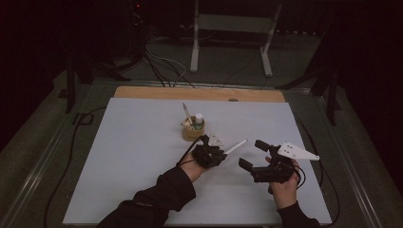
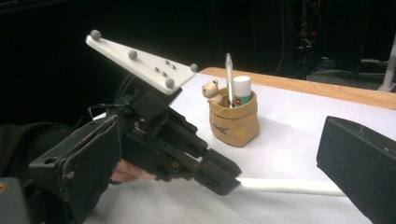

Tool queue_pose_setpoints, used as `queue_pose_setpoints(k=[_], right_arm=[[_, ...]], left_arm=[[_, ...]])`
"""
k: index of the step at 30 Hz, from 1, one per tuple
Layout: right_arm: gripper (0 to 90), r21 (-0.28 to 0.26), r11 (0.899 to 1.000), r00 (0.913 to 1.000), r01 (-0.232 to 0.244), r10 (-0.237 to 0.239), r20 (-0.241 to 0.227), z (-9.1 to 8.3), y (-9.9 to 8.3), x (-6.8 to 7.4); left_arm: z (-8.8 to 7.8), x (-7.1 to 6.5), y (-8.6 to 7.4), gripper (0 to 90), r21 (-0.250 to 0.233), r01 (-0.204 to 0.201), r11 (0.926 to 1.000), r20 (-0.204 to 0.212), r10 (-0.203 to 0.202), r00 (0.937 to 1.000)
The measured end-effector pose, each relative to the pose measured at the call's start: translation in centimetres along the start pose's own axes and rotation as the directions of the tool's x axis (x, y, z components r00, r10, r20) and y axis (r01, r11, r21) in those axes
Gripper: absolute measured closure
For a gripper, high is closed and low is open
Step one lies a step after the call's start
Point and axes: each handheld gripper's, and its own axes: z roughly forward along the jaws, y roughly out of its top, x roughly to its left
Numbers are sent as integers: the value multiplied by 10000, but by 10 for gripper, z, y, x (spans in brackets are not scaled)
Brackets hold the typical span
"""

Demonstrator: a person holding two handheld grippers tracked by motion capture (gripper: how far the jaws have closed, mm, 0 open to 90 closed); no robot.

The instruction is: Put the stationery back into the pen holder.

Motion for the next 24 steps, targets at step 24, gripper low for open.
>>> queue_pose_setpoints(k=[24], right_arm=[[3, 651, 9979, 9997, 34, -17, -256, 16, -10, 8]], left_arm=[[-53, 19, -35, 795, -993, 594, 9933, 133, -583, 9982]])
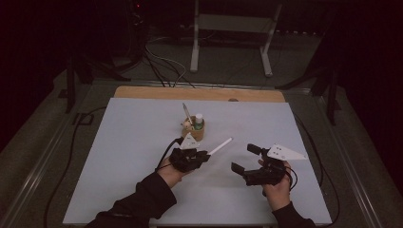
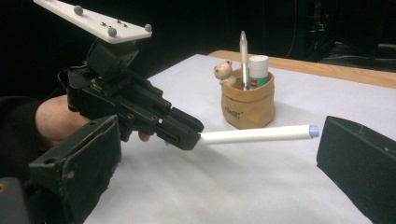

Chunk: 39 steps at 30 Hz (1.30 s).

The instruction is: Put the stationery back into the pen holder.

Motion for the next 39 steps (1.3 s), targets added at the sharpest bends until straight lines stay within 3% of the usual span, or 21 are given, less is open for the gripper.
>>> queue_pose_setpoints(k=[11, 18, 22, 25, 28, 33, 39], right_arm=[[3, 159, 9999, 10000, 19, -18, -56, 6, -3, 4], [3, -145, 9992, 9989, 378, -374, 285, 7, -5, 3], [3, -55, 9999, 9995, 109, -108, 283, 9, -6, 2], [3, 164, 9990, 9983, -414, 407, 415, 13, -5, 0], [3, 344, 9981, 9975, -520, 502, 503, 16, -5, 1], [2, 820, 9915, 9947, -1006, 985, 291, 25, -6, 3], [3, 810, 9870, 9897, -1386, 1350, 480, 29, -8, 4]], left_arm=[[-17, 4, -13, 795, -397, 107, 9992, 11, -107, 9999], [-27, 7, -25, 795, -802, 346, 9962, 139, -336, 9993], [-33, 7, -32, 795, -1026, 405, 9939, 265, -379, 9989], [-38, 5, -37, 794, -1297, 293, 9911, 274, -260, 9993], [-42, 5, -41, 794, -1419, 306, 9894, 276, -269, 9993], [-46, 9, -48, 794, -1474, 366, 9884, 265, -331, 9991], [-51, 13, -55, 794, -1582, 372, 9867, 224, -341, 9992]])
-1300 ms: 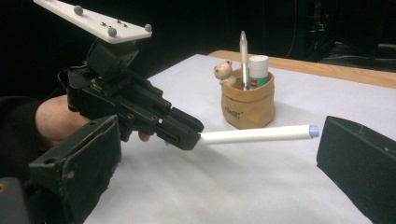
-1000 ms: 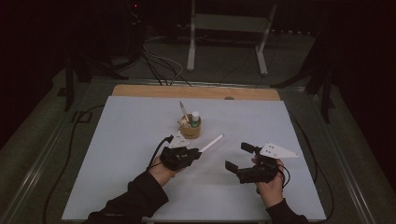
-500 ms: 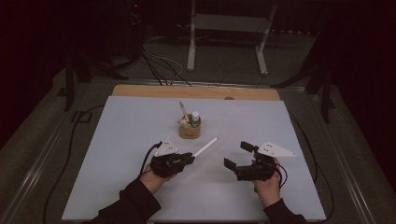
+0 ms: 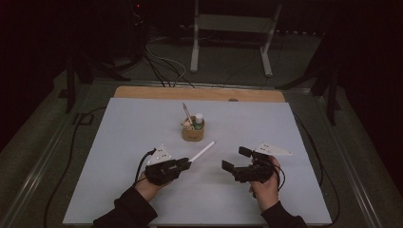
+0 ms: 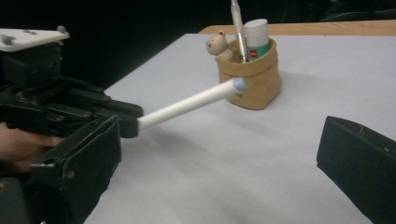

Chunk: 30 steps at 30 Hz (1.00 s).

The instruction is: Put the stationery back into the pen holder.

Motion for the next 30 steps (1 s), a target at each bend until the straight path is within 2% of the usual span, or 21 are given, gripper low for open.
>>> queue_pose_setpoints(k=[6, 7, 8, 10, 12, 14, 18, 20, 22, 23, 24, 25, 26, 27, 28, 29, 30], right_arm=[[3, -46, 9996, 9996, -285, 285, 18, 5, -1, 1], [3, -64, 9992, 9992, -405, 405, 10, 6, -2, 1], [3, -243, 9966, 9968, -793, 792, -43, 9, -3, 3], [3, -533, 9927, 9941, -1080, 1082, 6, 12, -5, 4], [3, -556, 9907, 9923, -1241, 1238, -93, 13, -6, 5], [3, -667, 9840, 9857, -1651, 1623, -458, 17, -8, 4], [3, -940, 9813, 9848, -1681, 1630, -604, 20, -7, 3], [3, -899, 9786, 9811, -1851, 1789, -732, 21, -5, 3], [2, -833, 9766, 9790, -1981, 1930, -660, 22, -4, 2], [3, -790, 9725, 9742, -2192, 2136, -736, 22, -3, 2], [3, -790, 9725, 9742, -2192, 2136, -736, 22, -3, 2], [2, -623, 9672, 9670, -2463, 2409, -829, 23, -3, 1], [2, -143, 9509, 9478, -3093, 3070, -859, 26, -4, 0], [3, -58, 9428, 9397, -3334, 3319, -822, 28, -4, 0], [3, 51, 9305, 9278, -3662, 3656, -744, 30, -4, 0], [5, 123, 9194, 9155, -3930, 3925, -880, 31, -4, 0], [5, 123, 9194, 9155, -3930, 3925, -880, 31, -4, 0]], left_arm=[[-3, 1, -5, 794, -73, -37, 10000, -9, 37, 10000], [-5, 2, -8, 794, -139, 2, 9999, 13, -2, 10000], [-6, 2, -9, 794, -188, -41, 9998, 4, 41, 10000], [-8, 2, -10, 794, -229, -93, 9997, -69, 92, 9999], [-9, 2, -10, 794, -303, -81, 9995, -68, 79, 9999], [-12, 2, -10, 794, -411, -84, 9991, -103, 80, 9999], [-13, 2, -11, 794, -470, -108, 9988, -71, 105, 9999], [-13, 1, -11, 794, -462, -113, 9989, -69, 110, 9999], [-11, 1, -11, 794, -502, -84, 9987, -35, 82, 10000], [-11, 0, -11, 794, -494, -123, 9987, -59, 120, 9999], [-11, 0, -11, 794, -494, -123, 9987, -59, 120, 9999], [-9, 0, -11, 794, -518, -79, 9986, -30, 77, 10000], [-8, -1, -11, 794, -498, -101, 9987, -41, 99, 9999], [-8, -2, -11, 794, -492, -115, 9987, -15, 114, 9999], [-7, -2, -11, 794, -510, -92, 9987, 19, 93, 10000], [-6, -3, -11, 794, -482, -126, 9988, -9, 126, 9999], [-6, -3, -11, 794, -482, -126, 9988, -9, 126, 9999]])
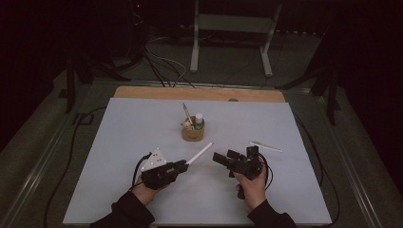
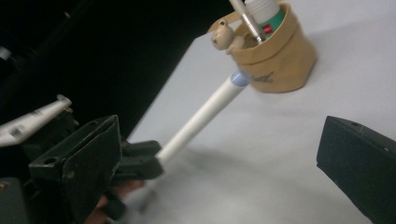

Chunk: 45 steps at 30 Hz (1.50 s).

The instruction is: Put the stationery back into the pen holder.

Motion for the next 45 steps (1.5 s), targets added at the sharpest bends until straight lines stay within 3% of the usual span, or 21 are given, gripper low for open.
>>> queue_pose_setpoints(k=[4, 9, 13, 24, 27, 31, 32, 34, 36, 40, 45], right_arm=[[150, -167, 9922, 9923, -1237, 1236, -66, 3, -1, -1], [306, -45, 9706, 9701, -2407, 2405, -320, 4, -2, -3], [422, 406, 9562, 9560, -2900, 2914, -344, 10, -3, -3], [589, 1056, 9387, 9408, -3282, 3348, -522, 26, -9, 2], [651, 1274, 9301, 9325, -3445, 3547, -678, 30, -12, 3], [693, 1369, 9272, 9287, -3488, 3615, -822, 32, -14, 3], [719, 1427, 9154, 9153, -3763, 3912, -961, 32, -15, 1], [730, 1464, 9103, 9081, -3871, 4039, -1105, 33, -15, 0], [743, 1556, 9122, 9096, -3790, 3982, -1186, 34, -16, -1], [783, 1623, 9087, 9044, -3846, 4061, -1310, 35, -17, 0], [791, 1616, 9132, 9082, -3741, 3960, -1353, 34, -17, 1]], left_arm=[[2, -1, -1, 794, -47, 30, 10000, -62, -30, 10000], [2, -3, 0, 794, -123, 6, 9999, -35, -6, 10000], [3, -6, 0, 794, -195, -6, 9998, 97, 8, 10000], [5, -12, 3, 794, -286, -122, 9995, 171, 127, 9998], [5, -12, 3, 794, -227, -169, 9996, 180, 173, 9997], [6, -13, 2, 794, -248, -162, 9996, 295, 169, 9994], [6, -13, 2, 794, -257, -158, 9995, 328, 167, 9993], [5, -13, 2, 794, -324, -167, 9993, 432, 181, 9989], [5, -13, 2, 794, -308, -177, 9994, 489, 192, 9986], [5, -13, 2, 794, -267, -151, 9995, 529, 165, 9985], [5, -13, 3, 794, -185, -116, 9998, 600, 127, 9981]])
